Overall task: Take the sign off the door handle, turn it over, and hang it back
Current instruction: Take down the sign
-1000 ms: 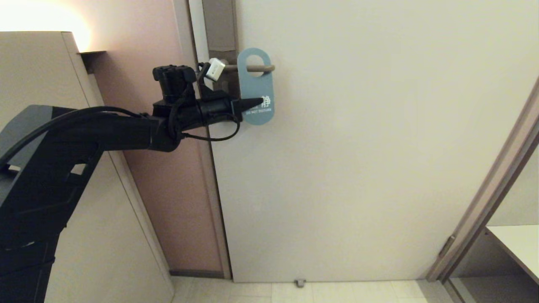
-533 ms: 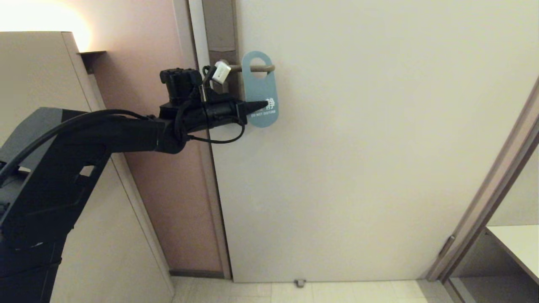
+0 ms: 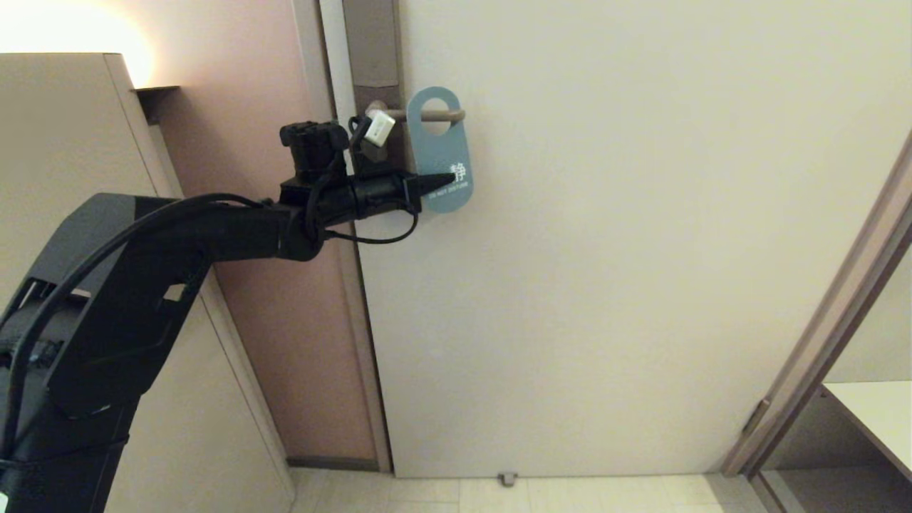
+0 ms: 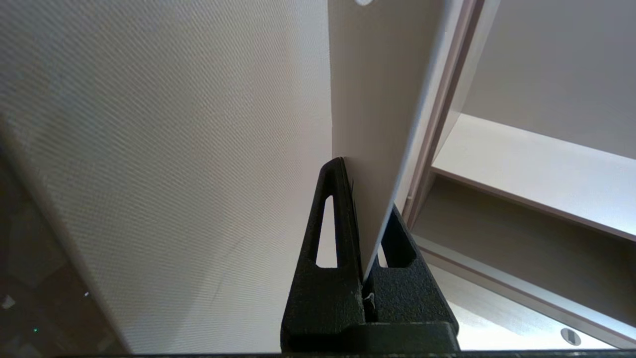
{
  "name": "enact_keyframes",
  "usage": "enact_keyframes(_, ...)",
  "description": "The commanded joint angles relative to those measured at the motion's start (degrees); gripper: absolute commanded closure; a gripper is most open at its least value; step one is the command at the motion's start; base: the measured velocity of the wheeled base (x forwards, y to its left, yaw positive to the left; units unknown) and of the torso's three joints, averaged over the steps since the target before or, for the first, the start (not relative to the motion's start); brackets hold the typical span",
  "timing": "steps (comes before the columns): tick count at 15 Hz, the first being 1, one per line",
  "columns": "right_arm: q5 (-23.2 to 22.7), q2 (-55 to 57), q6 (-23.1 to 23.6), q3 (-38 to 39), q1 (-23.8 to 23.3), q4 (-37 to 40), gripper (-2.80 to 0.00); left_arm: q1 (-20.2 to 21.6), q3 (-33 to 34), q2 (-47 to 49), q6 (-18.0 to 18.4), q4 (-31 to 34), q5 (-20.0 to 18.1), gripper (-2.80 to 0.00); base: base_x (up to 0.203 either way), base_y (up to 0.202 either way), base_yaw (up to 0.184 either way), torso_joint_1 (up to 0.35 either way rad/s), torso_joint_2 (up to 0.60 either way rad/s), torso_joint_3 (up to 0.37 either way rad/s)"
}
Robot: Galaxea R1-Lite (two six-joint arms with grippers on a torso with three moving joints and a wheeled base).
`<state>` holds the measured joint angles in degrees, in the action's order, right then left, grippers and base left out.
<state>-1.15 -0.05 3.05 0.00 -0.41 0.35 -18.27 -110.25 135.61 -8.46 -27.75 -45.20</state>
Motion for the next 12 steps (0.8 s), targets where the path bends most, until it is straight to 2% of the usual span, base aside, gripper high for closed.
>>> enact_keyframes(1,0.0,0.0,0.0,0.0,0.0,0.0,0.00,0.0,-0.2,0.4,-0.1,-0.1,-0.2,0.00,0.000,0.000,0.000,0.000,0.00,0.000)
enact_keyframes(12,0.0,0.0,0.0,0.0,0.0,0.0,0.00,-1.5,-0.3,-1.0,0.0,-0.1,-0.3,0.00,0.000,0.000,0.000,0.000,0.00,0.000)
